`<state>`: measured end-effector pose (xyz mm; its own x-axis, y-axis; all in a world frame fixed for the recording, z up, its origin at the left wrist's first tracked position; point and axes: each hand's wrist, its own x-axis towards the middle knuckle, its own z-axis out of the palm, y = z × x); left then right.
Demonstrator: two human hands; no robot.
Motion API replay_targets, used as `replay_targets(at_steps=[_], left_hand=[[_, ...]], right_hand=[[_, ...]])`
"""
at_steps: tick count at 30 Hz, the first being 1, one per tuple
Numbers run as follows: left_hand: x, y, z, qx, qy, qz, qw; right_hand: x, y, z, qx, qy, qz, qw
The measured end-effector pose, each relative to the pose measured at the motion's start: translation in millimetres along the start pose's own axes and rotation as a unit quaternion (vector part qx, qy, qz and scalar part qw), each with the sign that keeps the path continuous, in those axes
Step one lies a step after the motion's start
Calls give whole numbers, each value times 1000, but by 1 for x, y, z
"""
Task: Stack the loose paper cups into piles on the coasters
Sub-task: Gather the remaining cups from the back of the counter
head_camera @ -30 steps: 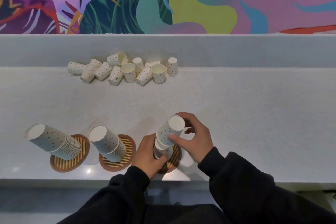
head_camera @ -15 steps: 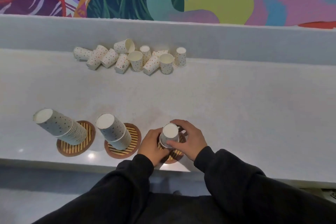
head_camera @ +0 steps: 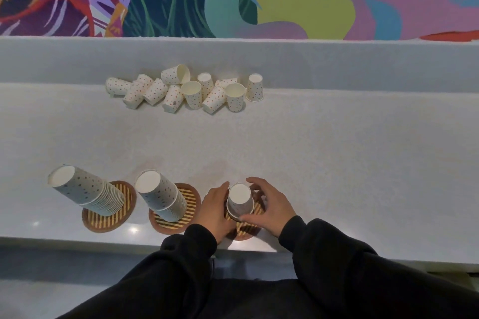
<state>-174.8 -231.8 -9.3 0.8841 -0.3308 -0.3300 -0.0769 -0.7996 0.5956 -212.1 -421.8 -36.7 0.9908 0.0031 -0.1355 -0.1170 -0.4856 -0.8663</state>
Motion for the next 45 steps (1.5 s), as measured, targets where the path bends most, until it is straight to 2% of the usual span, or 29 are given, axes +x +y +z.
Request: replay_targets(at_steps=[2, 6, 9, 11, 15, 20, 25, 30, 33, 37, 42, 45], left_hand=[[-6, 11, -17, 1, 12, 8, 1000], [-13, 50, -78, -42, 110, 92, 989], [3, 79, -131, -51, 165, 163, 971], [22, 96, -164, -32, 180, 180, 966], [70, 112, -215, 31, 191, 177, 965], [140, 98, -248, 94, 158, 109, 977], [198, 60, -243, 160, 75, 49, 983], [240, 28, -211, 291, -10, 69, 954], [264, 22, -196, 326, -15, 100, 940], [295, 15, -175, 281, -34, 107, 953], [313, 7, -147, 278, -30, 99, 955], [321, 2, -138, 287, -7, 93, 953]], right_hand=[[-1, -3, -12, 25, 16, 4, 1000], [18, -30, -55, 93, 84, -2, 992], [50, -58, -87, 88, 115, -34, 989], [75, -79, -103, 80, 141, -51, 985], [123, -113, -122, 51, 166, -80, 982], [177, -131, -128, -20, 165, -84, 982], [229, -122, -110, -157, 112, -38, 980], [260, -106, -78, -229, 60, 13, 971], [277, -102, -66, -280, 52, 12, 959], [293, -98, -56, -305, 38, 48, 951], [299, -82, -54, -447, 9, 42, 893], [293, -76, -53, -457, 39, 48, 887]])
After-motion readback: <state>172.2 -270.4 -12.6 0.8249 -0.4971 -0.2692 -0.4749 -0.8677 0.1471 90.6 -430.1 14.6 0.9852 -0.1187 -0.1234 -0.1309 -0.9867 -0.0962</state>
